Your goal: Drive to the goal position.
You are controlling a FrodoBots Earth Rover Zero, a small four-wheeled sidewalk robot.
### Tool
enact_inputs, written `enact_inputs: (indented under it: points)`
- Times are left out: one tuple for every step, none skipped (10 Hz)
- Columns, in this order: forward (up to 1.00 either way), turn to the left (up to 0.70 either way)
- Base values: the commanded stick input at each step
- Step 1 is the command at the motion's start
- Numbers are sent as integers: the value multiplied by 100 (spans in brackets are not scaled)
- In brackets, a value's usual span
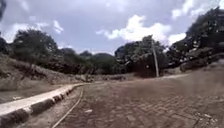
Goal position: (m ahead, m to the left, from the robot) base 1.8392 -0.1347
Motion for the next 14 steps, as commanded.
enact_inputs:
  points:
    - [70, 0]
    - [70, -18]
    - [70, -27]
    - [70, -27]
    - [70, -27]
    - [70, -13]
    - [70, 0]
    - [70, 0]
    - [70, 0]
    - [70, 0]
    - [70, 0]
    - [70, 0]
    - [70, 0]
    - [70, 0]
